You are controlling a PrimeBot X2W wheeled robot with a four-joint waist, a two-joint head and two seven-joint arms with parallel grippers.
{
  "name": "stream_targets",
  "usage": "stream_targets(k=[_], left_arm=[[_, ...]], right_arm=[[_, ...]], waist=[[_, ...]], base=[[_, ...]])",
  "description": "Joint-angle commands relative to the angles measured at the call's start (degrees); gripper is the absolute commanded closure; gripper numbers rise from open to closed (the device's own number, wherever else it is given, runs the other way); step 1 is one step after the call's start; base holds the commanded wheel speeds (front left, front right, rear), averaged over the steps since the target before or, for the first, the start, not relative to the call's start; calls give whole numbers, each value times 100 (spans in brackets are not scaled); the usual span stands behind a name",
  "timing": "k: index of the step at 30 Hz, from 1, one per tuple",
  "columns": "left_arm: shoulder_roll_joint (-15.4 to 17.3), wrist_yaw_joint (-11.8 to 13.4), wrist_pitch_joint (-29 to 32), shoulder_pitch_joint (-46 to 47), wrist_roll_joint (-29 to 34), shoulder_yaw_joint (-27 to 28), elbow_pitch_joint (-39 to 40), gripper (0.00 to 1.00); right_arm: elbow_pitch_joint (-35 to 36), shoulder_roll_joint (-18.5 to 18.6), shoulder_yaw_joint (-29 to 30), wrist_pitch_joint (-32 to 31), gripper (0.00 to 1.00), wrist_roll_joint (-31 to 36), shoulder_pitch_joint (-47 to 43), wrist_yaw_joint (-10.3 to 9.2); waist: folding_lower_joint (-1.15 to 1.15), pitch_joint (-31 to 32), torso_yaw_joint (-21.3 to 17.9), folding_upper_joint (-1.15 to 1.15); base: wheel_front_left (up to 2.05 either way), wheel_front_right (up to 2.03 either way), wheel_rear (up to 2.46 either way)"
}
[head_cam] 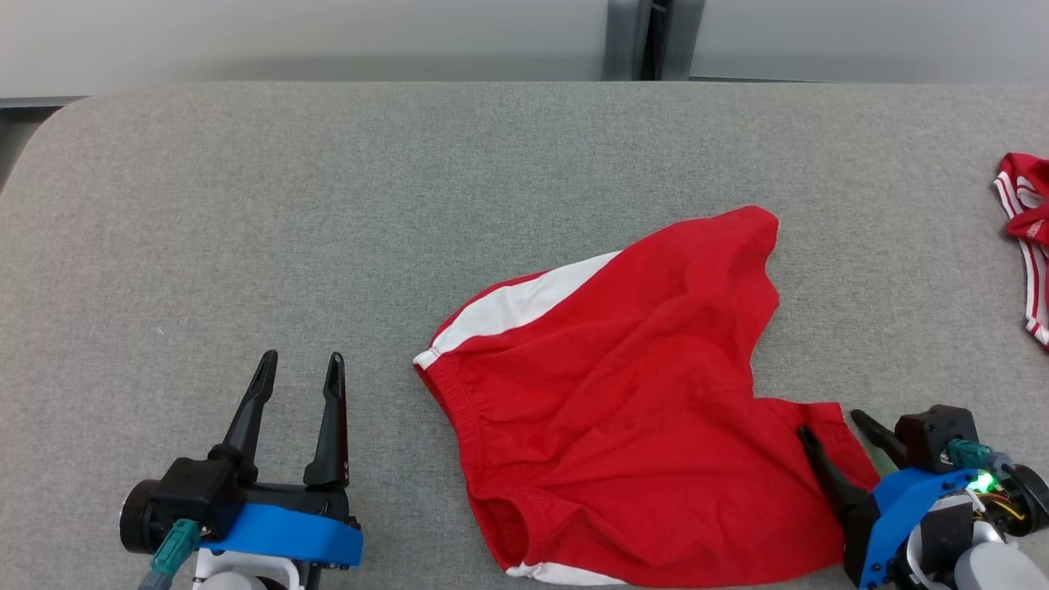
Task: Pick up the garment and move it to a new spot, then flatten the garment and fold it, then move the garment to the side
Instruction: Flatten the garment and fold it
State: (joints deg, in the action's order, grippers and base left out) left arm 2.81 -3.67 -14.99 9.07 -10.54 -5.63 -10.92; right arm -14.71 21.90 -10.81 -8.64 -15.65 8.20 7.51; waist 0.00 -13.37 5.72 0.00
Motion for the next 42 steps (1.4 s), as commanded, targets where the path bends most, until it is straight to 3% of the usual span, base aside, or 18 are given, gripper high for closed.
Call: stream_targets(k=[1,2,3,9,15,25,26,27,28,35,42], left_arm=[[20,15,-26,36,-22,9,0,0],[20,19,-26,32,-23,11,0,0],[20,19,-26,26,-24,17,-1,0],[20,35,-26,-5,-3,66,-17,0],[20,35,-26,33,4,44,-6,0],[20,41,-26,110,-35,11,-26,0],[21,45,-26,106,-42,8,-28,0],[21,48,-26,97,-43,6,-31,0],[21,48,-26,79,-31,13,-31,0],[21,40,-26,-68,72,138,34,0],[21,21,-26,-241,177,286,105,0]], right_arm=[[-174,-9,-124,-39,55,-94,113,-5],[-257,-32,-186,-60,89,-182,129,-4],[-313,-33,-254,-62,100,-240,138,-4],[-229,63,-179,406,100,-243,388,-6],[-214,-199,210,699,100,-120,707,-6],[-1591,-895,344,1008,100,293,1711,-5],[-1756,-928,351,1097,78,342,1787,-5],[-1895,-956,356,1216,13,409,1856,-5],[-2011,-993,369,1340,0,452,1893,-5],[-2290,-1004,450,2105,0,597,1908,-5],[-1537,-987,674,2371,0,646,1320,-5]], waist=[[0,-22,34,0],[0,-22,37,0],[0,-20,36,0],[0,52,-30,0],[0,73,-67,0],[0,36,-38,0],[0,48,-38,0],[0,66,-40,0],[0,87,-48,0],[0,268,-207,0],[0,543,-453,0]], base=[[0,0,0],[0,0,0],[0,0,0],[0,0,0],[0,0,0],[0,0,0],[0,0,0],[0,0,0],[0,0,0],[0,0,0],[0,0,0]])
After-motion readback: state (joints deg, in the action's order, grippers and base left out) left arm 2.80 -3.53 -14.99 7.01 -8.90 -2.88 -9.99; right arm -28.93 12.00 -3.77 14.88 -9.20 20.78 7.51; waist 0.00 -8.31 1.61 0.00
